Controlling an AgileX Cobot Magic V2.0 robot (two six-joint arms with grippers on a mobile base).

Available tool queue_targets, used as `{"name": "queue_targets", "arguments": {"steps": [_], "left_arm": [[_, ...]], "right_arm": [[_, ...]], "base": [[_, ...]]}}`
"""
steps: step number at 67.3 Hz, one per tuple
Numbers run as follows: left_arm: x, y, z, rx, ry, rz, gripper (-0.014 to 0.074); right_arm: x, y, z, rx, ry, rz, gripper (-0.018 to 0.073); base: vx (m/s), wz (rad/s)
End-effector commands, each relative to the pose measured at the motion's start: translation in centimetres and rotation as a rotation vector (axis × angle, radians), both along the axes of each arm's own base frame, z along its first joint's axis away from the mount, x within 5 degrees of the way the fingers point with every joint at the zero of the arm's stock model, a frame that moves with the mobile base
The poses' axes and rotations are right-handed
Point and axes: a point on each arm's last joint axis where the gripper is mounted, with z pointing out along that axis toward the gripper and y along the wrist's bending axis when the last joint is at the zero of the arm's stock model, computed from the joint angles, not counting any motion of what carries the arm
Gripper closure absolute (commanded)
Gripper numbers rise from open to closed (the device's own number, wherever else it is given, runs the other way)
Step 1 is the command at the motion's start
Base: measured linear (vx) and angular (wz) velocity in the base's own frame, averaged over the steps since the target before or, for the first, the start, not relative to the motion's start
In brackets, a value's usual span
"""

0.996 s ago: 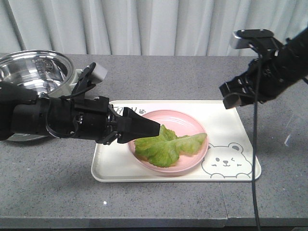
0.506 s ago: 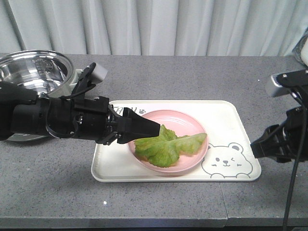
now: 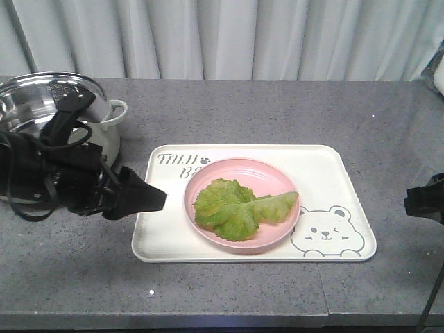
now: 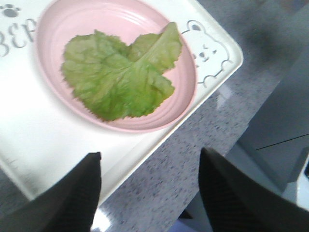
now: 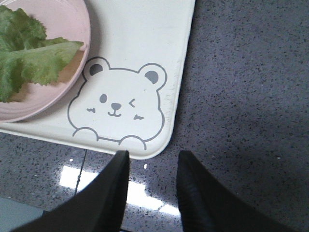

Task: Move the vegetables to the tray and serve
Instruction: 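Move both grippers to opposite short edges of the cream tray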

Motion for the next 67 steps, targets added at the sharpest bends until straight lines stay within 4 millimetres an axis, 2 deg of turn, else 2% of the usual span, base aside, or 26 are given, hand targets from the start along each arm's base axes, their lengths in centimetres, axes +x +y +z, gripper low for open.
{"name": "queue_targets", "arguments": {"steps": [1,11,26,46,67], "left_arm": [[-1.3,1.0,2.7,0.019,-0.062,0.08,0.0196],[-2.8,2.6,2.7,0.09,-0.12,0.198,0.0214],[-3.5,3.2,-0.1,0.101,-0.09,0.262,0.022],[-2.1,2.4,-2.3,0.079,0.026,0.27,0.022],[0.6,1.4,-5.4,0.025,0.14,0.343,0.022]], "right_arm": [[0.1,-0.1,1.1,0.024,-0.056,-0.004,0.0314],[0.8,-0.1,0.1,0.036,0.009,0.001,0.0314],[2.6,-0.5,-2.1,0.048,0.104,-0.002,0.0314],[5.0,-1.0,-5.2,0.052,0.182,-0.022,0.0314],[6.1,-1.2,-7.1,0.039,0.217,0.011,0.0314]], "base": [[0.0,0.0],[0.0,0.0],[0.0,0.0],[0.0,0.0],[0.0,0.0]]}}
